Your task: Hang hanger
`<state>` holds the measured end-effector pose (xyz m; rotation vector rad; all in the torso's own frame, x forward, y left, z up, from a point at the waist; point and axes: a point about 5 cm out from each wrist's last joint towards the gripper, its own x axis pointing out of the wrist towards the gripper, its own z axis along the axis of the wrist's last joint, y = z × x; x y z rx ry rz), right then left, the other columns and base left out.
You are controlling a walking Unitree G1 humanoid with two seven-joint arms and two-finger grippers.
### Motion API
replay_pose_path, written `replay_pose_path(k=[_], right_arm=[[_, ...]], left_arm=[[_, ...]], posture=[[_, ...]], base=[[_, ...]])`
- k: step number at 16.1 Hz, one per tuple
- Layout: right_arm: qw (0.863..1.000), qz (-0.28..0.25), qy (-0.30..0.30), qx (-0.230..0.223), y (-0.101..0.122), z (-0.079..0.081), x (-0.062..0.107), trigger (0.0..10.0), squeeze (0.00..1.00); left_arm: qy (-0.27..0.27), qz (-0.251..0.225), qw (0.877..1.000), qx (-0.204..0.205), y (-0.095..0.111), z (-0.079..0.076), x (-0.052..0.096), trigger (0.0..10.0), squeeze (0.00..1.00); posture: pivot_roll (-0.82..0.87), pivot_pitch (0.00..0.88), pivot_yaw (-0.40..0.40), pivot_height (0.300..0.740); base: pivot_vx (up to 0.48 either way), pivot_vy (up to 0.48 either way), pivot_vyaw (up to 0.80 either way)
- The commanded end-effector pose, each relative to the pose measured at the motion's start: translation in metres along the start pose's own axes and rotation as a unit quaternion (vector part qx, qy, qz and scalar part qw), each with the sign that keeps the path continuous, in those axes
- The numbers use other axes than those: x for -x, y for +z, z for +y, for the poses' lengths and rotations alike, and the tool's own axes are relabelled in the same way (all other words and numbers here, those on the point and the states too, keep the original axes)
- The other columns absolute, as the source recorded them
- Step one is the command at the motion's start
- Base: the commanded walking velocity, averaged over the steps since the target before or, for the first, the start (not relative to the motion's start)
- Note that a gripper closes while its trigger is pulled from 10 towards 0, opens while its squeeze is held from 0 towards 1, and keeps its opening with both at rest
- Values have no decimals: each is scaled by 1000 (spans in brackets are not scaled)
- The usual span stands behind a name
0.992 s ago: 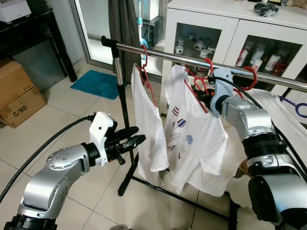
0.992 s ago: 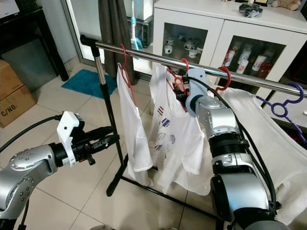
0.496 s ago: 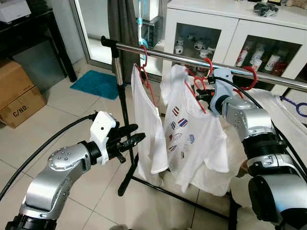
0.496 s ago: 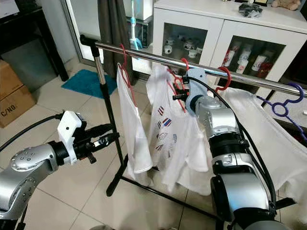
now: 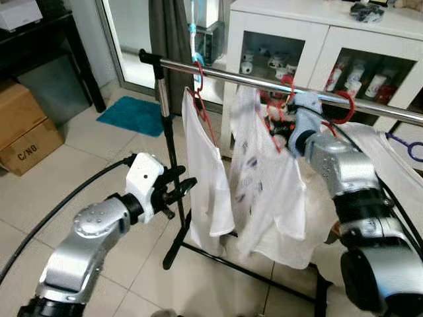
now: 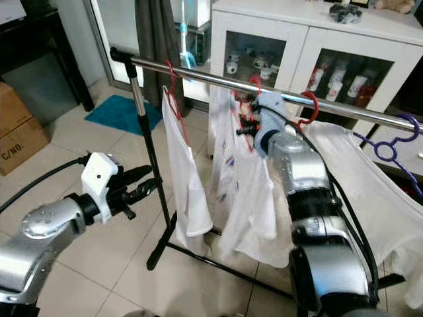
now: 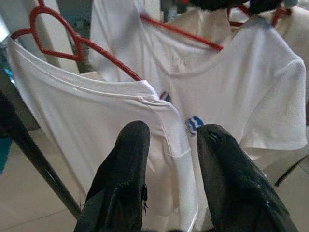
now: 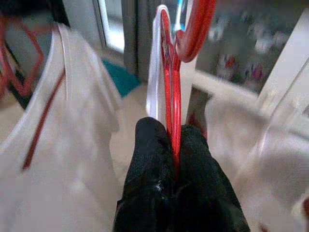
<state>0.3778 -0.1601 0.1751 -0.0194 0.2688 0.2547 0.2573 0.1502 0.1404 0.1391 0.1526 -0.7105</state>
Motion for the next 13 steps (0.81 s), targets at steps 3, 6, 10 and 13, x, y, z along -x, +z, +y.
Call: replay_pose_path(k=[3,6,10,13], right_arm=[[997,-75,4,26,17,1,19,0,0],[996,-79,29,39,1,18,34,0,0],[996,-78,29,26,-16,27,48,0,0],[997,-73,33,22,-21,32,55,0,0]], left_arm=[[21,-15,1000,5,3,-2,-3,10000,0],[30,-13,999,-1,0,-3,-3,10000,0],[33,-12,999,1,-1,-2,-4,10000,0],[32,-11,999,-1,-1,-1,-4,10000,0]], posture=[[9,0,-17,740],[8,0,-19,740],[6,0,-18,740],[5,0,-18,740]], base=[[0,0,0],[0,0,0],[0,0,0],[-80,0,0]])
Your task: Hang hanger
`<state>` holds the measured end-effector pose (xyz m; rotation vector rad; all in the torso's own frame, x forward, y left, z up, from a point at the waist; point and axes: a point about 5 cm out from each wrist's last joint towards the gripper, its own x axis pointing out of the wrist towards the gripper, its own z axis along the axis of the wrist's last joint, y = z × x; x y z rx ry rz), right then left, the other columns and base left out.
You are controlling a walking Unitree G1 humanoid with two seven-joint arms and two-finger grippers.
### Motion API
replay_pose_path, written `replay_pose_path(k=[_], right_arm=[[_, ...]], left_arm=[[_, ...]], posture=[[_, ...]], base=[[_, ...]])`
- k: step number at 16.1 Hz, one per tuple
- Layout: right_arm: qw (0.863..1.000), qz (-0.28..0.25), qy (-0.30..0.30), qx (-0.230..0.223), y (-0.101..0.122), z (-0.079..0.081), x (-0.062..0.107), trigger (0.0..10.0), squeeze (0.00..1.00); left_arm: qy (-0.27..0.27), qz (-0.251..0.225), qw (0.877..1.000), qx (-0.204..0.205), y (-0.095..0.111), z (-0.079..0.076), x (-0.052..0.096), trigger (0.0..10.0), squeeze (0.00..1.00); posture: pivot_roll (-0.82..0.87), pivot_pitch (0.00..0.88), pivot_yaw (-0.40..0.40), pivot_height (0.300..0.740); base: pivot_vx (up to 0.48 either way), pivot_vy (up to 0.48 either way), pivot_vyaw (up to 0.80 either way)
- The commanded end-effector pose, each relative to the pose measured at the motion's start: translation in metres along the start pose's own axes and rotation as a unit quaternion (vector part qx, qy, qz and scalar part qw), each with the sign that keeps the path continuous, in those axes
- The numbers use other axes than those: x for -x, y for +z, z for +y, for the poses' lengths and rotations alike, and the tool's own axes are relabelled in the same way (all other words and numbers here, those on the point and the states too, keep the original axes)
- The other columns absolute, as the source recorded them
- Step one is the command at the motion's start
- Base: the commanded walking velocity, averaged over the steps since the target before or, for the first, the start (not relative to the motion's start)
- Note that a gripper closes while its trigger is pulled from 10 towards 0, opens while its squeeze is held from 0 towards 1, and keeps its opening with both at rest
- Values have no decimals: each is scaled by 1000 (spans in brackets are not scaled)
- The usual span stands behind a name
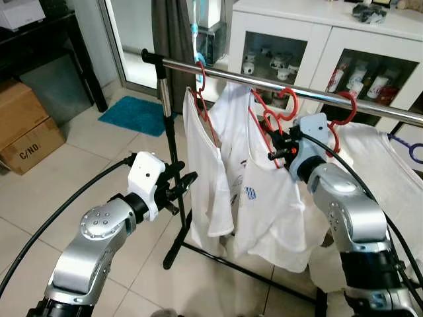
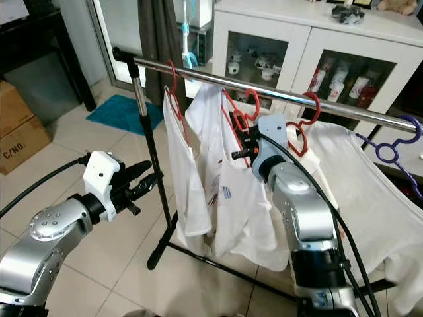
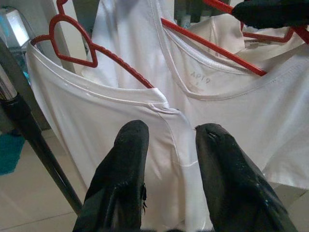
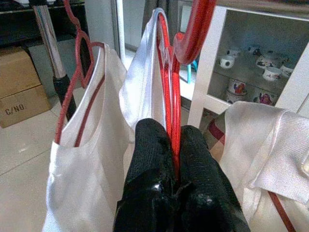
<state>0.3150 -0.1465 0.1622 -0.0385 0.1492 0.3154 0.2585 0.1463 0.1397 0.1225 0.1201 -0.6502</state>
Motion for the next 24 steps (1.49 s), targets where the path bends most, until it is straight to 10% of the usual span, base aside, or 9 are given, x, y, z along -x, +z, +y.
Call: replay_pose_path(k=[1,24], right_arm=[[1000,-15,6,2,7,4,3,0,0],[1000,15,14,3,-3,10,7,0,0]], left_arm=[[2,5,1000,-6,-1,1,-1,10000,0],[2,7,1000,-8,-2,2,0,10000,0]], posture=[[5,0,-18,740],[8,0,-25,740]], base=[[-240,0,0],[-199,0,0]])
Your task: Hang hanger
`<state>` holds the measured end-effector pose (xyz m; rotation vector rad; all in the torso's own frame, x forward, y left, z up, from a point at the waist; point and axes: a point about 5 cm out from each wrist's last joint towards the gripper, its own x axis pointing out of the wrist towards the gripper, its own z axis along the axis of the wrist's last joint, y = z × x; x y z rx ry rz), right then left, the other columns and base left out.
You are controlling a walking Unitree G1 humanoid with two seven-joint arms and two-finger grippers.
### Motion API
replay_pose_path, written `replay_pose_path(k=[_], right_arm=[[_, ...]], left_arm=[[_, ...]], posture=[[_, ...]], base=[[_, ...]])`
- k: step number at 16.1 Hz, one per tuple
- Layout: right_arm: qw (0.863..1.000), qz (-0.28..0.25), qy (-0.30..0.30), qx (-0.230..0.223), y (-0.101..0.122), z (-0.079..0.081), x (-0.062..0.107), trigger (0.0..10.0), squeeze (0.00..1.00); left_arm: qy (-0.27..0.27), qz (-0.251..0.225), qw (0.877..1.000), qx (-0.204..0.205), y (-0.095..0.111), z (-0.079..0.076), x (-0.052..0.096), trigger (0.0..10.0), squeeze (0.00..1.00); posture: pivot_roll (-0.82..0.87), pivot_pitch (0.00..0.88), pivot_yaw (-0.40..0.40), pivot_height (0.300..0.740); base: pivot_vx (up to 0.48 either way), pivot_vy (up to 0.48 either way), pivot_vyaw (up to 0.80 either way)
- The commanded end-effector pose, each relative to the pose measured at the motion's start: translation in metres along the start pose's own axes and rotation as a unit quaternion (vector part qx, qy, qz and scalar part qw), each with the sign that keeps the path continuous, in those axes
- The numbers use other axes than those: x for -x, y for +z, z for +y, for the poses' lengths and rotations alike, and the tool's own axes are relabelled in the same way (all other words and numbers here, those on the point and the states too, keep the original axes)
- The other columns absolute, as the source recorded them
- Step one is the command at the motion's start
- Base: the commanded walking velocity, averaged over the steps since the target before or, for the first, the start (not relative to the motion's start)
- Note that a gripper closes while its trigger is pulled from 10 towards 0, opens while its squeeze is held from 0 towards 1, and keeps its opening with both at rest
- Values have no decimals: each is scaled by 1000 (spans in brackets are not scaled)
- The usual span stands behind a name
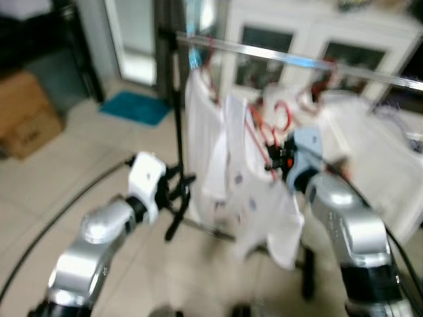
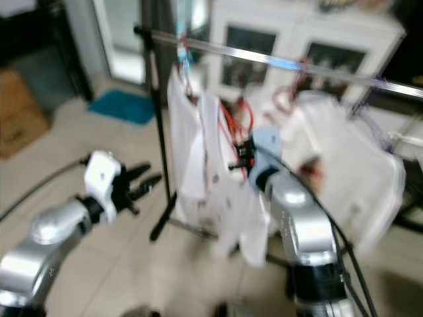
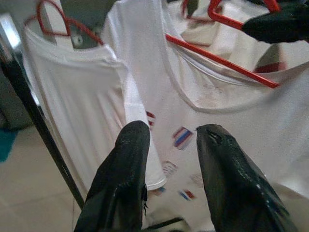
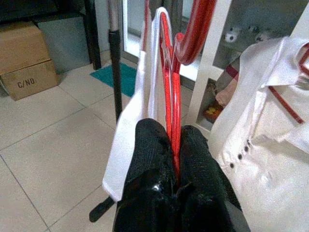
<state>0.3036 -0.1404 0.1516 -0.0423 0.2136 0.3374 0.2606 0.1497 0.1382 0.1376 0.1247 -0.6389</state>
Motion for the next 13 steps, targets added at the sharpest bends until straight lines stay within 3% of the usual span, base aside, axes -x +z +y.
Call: replay_pose_path(k=[1,3,4,5,7,9,10,11,13], right_arm=[[1000,-16,2,6,9,0,0,0,0],[1000,-13,14,5,9,4,1,0,0],[999,-16,33,4,10,8,1,0,0],[998,-20,60,4,12,14,2,0,0],[996,-27,84,-5,14,20,3,0,0],[991,-34,132,-16,17,31,6,0,0],[988,-37,150,-16,18,36,8,0,0],[984,-42,172,-14,20,41,11,0,0],[977,-50,207,-11,22,48,16,0,0]], left_arm=[[-4,2,1000,-2,0,-2,-1,10000,0],[4,13,1000,-14,-2,2,-5,10000,0],[20,10,1000,-15,-1,9,-11,10000,161],[33,-2,999,-20,4,15,-19,10000,1000],[32,-11,999,-22,9,18,-25,10000,1000],[30,-27,997,-65,17,19,-40,10000,949],[38,-37,995,-83,22,22,-46,10000,282],[49,-54,993,-88,29,27,-54,10000,0],[68,-70,991,-92,37,36,-64,10000,0]], posture=[[8,0,-25,740],[8,0,-27,740],[9,0,-31,740],[7,0,-31,740],[6,0,-32,740],[1,0,-33,740],[-5,0,-29,740],[-11,0,-26,740],[-16,0,-25,740]], base=[[-292,0,0],[0,0,0],[0,0,0],[0,0,0],[0,0,0],[0,0,0],[0,0,0],[0,0,0],[0,0,0]])
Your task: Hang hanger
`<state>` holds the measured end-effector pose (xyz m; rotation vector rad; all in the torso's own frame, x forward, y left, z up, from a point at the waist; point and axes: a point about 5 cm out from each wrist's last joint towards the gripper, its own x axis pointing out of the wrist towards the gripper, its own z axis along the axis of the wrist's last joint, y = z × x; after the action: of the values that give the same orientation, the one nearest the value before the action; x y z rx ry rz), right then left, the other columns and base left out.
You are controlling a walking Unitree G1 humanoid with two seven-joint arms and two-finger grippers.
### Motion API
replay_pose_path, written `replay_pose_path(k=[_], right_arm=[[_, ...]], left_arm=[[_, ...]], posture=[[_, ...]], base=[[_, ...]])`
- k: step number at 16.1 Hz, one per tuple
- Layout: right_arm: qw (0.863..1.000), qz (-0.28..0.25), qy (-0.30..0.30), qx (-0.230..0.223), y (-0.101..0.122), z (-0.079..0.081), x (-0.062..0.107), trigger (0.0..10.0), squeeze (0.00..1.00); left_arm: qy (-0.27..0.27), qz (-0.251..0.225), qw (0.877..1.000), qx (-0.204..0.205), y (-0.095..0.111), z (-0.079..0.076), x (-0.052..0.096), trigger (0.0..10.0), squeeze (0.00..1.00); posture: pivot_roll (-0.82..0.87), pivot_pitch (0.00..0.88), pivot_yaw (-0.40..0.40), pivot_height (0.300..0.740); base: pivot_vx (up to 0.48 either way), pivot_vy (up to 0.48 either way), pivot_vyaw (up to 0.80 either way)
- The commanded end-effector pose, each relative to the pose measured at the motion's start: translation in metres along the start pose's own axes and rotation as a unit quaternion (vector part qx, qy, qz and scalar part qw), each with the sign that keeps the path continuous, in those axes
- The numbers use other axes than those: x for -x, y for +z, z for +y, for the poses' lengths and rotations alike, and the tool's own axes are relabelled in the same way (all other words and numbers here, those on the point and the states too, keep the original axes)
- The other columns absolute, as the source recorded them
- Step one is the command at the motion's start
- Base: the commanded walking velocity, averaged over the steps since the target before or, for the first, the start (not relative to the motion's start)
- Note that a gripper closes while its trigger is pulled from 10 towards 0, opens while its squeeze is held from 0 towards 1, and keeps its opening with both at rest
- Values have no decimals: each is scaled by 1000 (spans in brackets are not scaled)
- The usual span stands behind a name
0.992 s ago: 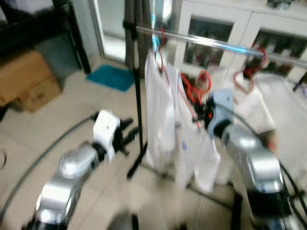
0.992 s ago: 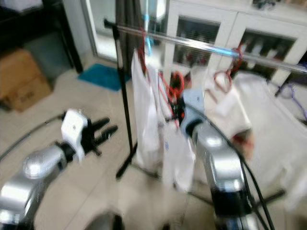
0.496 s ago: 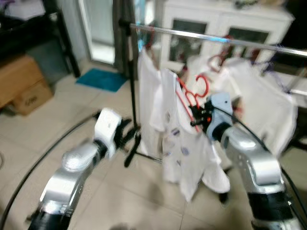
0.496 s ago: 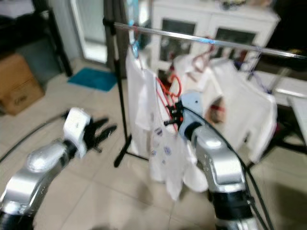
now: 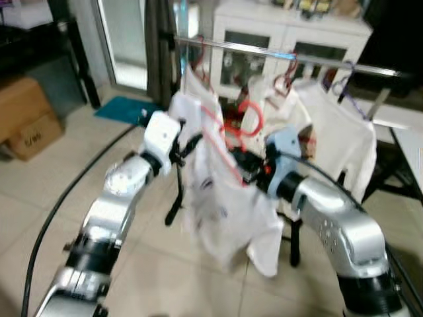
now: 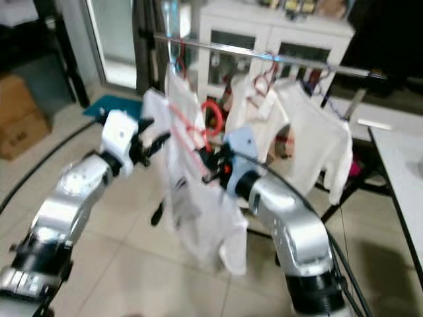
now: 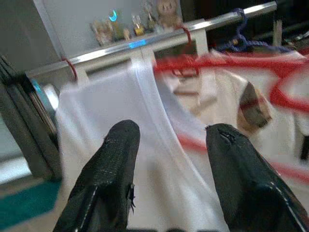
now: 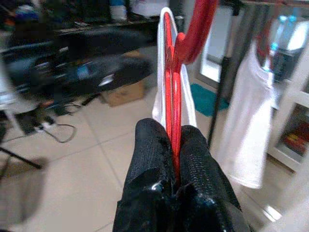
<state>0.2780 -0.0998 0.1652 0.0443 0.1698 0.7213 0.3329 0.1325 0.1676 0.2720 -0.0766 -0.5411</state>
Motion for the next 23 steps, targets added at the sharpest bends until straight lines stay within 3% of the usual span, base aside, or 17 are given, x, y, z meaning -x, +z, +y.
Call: replay_pose_path(k=[1,4,5,6,7,19,23], right_arm=[[999,-20,24,12,11,5,2,0,0],[998,-22,58,13,12,12,4,0,0],[998,-22,62,13,12,13,5,0,0],[997,-25,67,10,12,15,6,0,0],[997,-25,69,9,12,15,6,0,0],[997,-26,67,6,13,11,10,0,0],[1000,-13,21,9,10,1,8,0,0]], left_arm=[[12,-2,1000,-2,-1,5,-3,10000,0],[11,-15,1000,-5,3,7,-12,10000,0],[18,-19,1000,-10,3,8,-14,5216,0],[29,-21,999,-7,2,10,-15,1373,0],[31,-21,999,-9,1,10,-16,0,0],[60,-8,998,-1,-11,14,-16,0,0],[59,-17,998,8,-7,14,-9,0,0]], posture=[[-16,0,-25,740],[-21,0,-24,740],[-25,0,-21,740],[-27,0,-20,740],[-28,0,-21,740],[-28,0,-27,740],[-26,0,-29,740]], base=[[0,0,0],[0,0,0],[0,0,0],[0,0,0],[0,0,0],[0,0,0],[0,0,0]])
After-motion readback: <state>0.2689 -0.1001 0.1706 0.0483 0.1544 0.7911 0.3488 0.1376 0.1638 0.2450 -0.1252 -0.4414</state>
